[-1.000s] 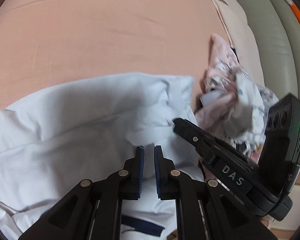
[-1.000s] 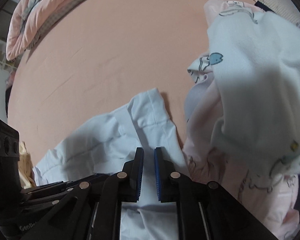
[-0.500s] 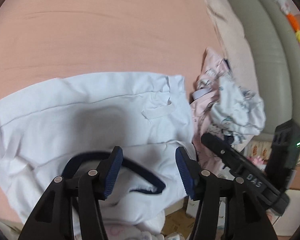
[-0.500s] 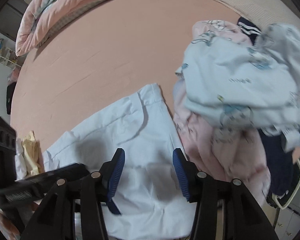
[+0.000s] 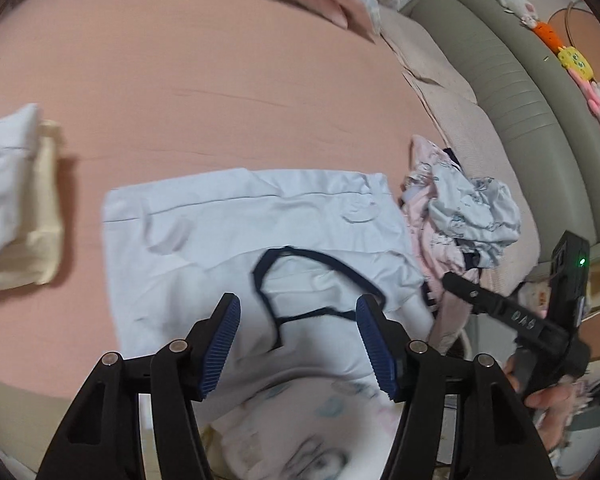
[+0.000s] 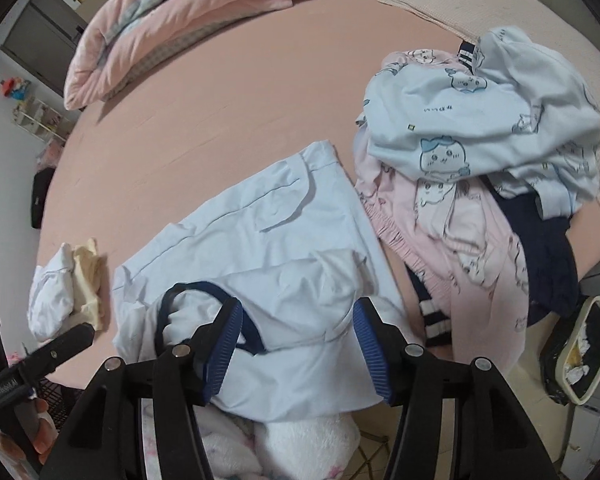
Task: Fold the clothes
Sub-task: 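Open both tools and withdraw them from the shirt, then move both open tools to the fabric by the navy collar and close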
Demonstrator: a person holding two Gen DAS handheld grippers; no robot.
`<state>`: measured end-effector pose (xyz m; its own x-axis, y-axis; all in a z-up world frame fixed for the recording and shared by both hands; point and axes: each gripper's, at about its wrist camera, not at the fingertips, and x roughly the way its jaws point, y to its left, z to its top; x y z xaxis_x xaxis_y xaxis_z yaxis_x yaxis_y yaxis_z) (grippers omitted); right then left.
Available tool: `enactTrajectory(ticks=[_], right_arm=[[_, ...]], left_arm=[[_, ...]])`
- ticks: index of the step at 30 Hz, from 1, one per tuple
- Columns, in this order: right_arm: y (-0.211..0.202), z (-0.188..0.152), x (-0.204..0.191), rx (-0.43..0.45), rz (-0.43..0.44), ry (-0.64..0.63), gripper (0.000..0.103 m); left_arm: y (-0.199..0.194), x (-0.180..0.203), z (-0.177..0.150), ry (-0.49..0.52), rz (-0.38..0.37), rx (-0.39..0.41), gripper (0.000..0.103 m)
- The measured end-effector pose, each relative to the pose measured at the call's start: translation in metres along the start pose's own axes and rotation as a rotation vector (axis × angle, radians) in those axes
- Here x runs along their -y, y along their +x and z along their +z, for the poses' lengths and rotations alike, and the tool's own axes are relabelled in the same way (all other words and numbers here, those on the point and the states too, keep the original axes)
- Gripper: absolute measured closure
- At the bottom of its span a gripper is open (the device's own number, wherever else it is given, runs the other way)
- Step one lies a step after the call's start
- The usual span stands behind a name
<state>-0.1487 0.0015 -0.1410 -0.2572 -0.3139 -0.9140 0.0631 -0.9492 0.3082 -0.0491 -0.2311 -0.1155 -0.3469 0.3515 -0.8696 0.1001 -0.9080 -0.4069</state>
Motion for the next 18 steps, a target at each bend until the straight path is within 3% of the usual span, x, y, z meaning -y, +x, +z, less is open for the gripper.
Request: enactTrajectory(ticks=[4, 8, 13, 18], right_arm=[[-0.011, -0.011, -0.006, 0.039, -0.012, -0.068, 0.046], [-0.019, -0.024, -0.018, 0.091, -0.051, -0.203, 0.046], [-0.008, -0.049, -0.04, 0.113, -0.206, -0.455, 0.046], [0.008, -0.06, -0.037, 0.074, -0.211, -0.486, 0.046]], left_arm=[[-0.012, -0.01, -0.016, 0.04, -0.024, 0.023, 0.045], [-0.027, -0.024, -0.033, 0.123, 0.052, 0.076, 0.045], [-0.023, -0.037, -0.049, 0.221, 0.125, 0.084, 0.045], [-0.018, -0.05, -0.051, 0.265, 0.098, 0.08, 0.045]])
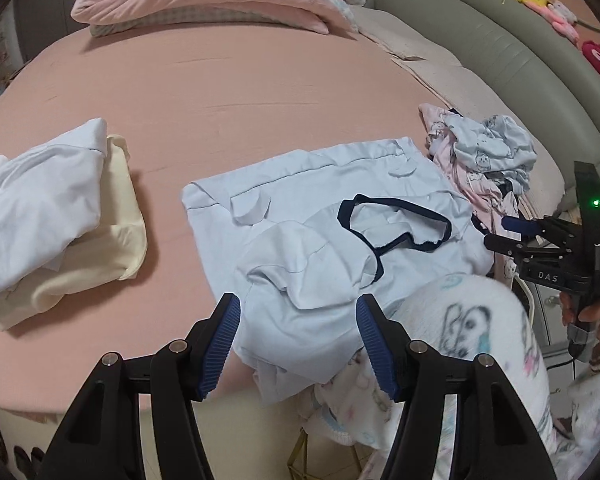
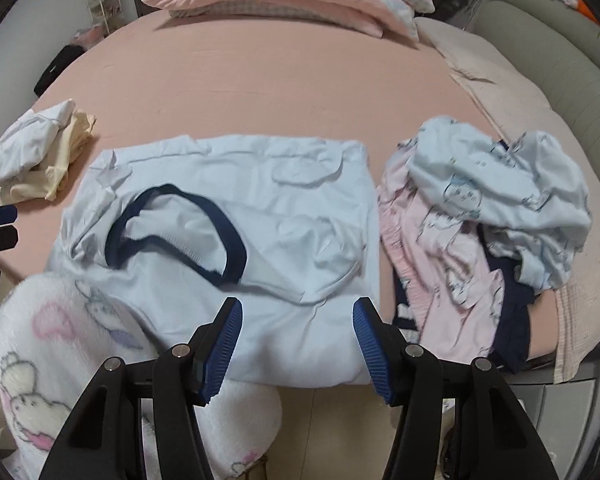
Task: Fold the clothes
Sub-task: 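Move both open tools to the fabric by the navy collar and close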
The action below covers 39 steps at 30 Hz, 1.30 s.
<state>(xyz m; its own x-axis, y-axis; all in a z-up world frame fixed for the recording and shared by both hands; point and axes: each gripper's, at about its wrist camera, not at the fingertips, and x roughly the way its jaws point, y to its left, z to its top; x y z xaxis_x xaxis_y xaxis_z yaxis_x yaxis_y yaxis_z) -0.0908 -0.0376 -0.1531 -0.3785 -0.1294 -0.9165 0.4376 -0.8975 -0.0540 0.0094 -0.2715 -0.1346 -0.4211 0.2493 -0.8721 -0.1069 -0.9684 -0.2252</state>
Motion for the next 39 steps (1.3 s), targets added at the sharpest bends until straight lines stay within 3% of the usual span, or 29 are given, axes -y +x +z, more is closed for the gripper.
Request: enactTrajectory(ticks=[8, 13, 16, 24, 26, 31, 39], right_arm=[[0.018, -0.006, 0.01, -0.014, 0.072, 0.055, 0.046], [0.031, -0.005, 0.008, -0.005, 0.12, 0.057, 0.046], [0.038, -0.004, 0.0, -0.002, 0.105, 0.005, 0.046], [0.057, -0.003, -0.012, -0.014, 0.057, -0.032, 0.046], [0.062, -0.002, -0.016, -0.019, 0.046, -0.058, 0.046], [0.067, 0.001, -0.025, -0.003, 0.013, -0.114, 0.046], [0.073, 0.009, -0.036, 0.051, -0.037, -0.144, 0.046]], left_arm=[[0.013, 0.008, -0.009, 0.159, -0.116, -0.005, 0.045], [0.031, 0.013, -0.013, 0.195, -0.105, -0.008, 0.045], [0.042, 0.013, -0.013, 0.219, -0.102, -0.018, 0.045], [0.04, 0.01, -0.01, 0.266, -0.03, 0.079, 0.045], [0.041, 0.014, -0.011, 0.323, -0.032, 0.077, 0.045], [0.053, 0.026, -0.019, 0.451, 0.049, 0.064, 0.045], [0.072, 0.034, -0.019, 0.469, 0.106, 0.066, 0.045]])
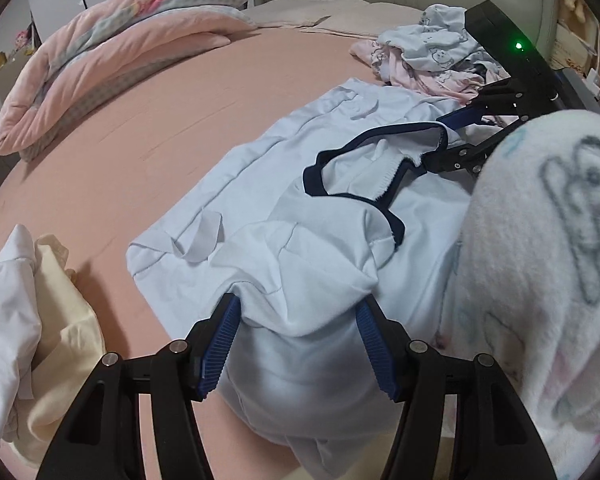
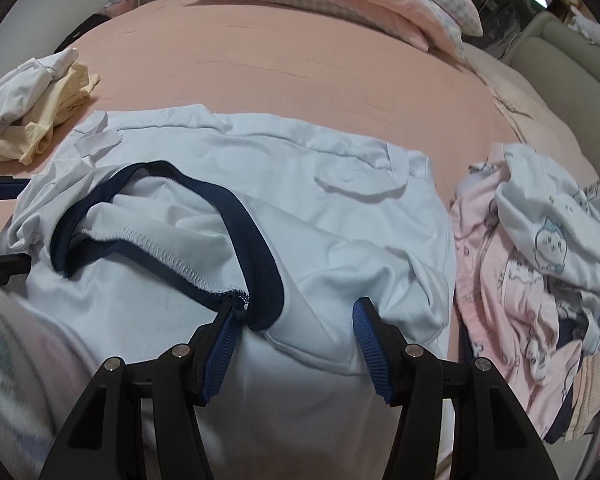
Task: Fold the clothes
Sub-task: 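Move both open tools to the fabric by the navy collar and close, then lift the gripped fabric with both tools and fold it over the shirt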
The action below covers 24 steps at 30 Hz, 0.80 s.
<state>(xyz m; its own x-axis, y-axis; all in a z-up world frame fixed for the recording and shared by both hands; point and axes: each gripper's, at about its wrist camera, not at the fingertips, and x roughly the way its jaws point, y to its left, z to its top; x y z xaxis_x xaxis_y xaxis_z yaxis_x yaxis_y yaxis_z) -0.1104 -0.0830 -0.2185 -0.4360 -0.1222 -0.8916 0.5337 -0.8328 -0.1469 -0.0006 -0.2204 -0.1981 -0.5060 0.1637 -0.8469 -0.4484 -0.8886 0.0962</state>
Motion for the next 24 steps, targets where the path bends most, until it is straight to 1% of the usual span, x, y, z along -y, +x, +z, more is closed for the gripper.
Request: enactTrajectory(ticks=[3, 9, 13, 14, 15, 16, 17, 18, 19, 20, 22, 24], right_arm=[[0.001, 0.003, -0.002, 0.014, -0.015, -0.01, 0.046], [0.003, 0.003, -0.003, 0.021, -0.018, -0.012, 0.046], [0.001, 0.001, -0.001, 0.029, -0.017, -0.003, 0.046], [0.0, 0.001, -0.001, 0.033, -0.022, -0.001, 0.046], [-0.001, 0.001, -0.001, 0.036, -0.025, 0.001, 0.047], [-0.001, 0.002, -0.002, 0.035, -0.024, 0.005, 0.055], [-0.002, 0.002, -0.002, 0.034, -0.023, 0.01, 0.062], [-0.002, 0.003, -0.002, 0.033, -0.022, 0.015, 0.064], [-0.002, 0.003, -0.003, 0.032, -0.02, 0.02, 0.071], [-0.003, 0.004, -0.001, 0.032, -0.014, 0.032, 0.076], [-0.004, 0.005, 0.002, 0.036, -0.004, 0.051, 0.08], [-0.005, 0.005, 0.005, 0.04, 0.015, 0.07, 0.083]], left_arm=[[0.006, 0.0, 0.005, -0.01, 0.013, -0.006, 0.045], [0.016, -0.001, 0.012, -0.014, 0.028, -0.02, 0.045], [0.022, -0.003, 0.016, -0.04, 0.044, -0.026, 0.045], [0.023, -0.005, 0.017, -0.057, 0.048, -0.029, 0.046], [0.023, -0.006, 0.017, -0.077, 0.049, -0.03, 0.05], [0.024, -0.007, 0.018, -0.097, 0.051, -0.032, 0.054], [0.024, -0.009, 0.019, -0.117, 0.052, -0.033, 0.061], [0.025, -0.011, 0.02, -0.141, 0.053, -0.036, 0.067], [0.025, -0.014, 0.021, -0.171, 0.054, -0.041, 0.073], [0.025, -0.017, 0.021, -0.198, 0.054, -0.045, 0.075], [0.025, -0.023, 0.022, -0.237, 0.047, -0.046, 0.081], [0.025, -0.029, 0.022, -0.273, 0.032, -0.051, 0.083]])
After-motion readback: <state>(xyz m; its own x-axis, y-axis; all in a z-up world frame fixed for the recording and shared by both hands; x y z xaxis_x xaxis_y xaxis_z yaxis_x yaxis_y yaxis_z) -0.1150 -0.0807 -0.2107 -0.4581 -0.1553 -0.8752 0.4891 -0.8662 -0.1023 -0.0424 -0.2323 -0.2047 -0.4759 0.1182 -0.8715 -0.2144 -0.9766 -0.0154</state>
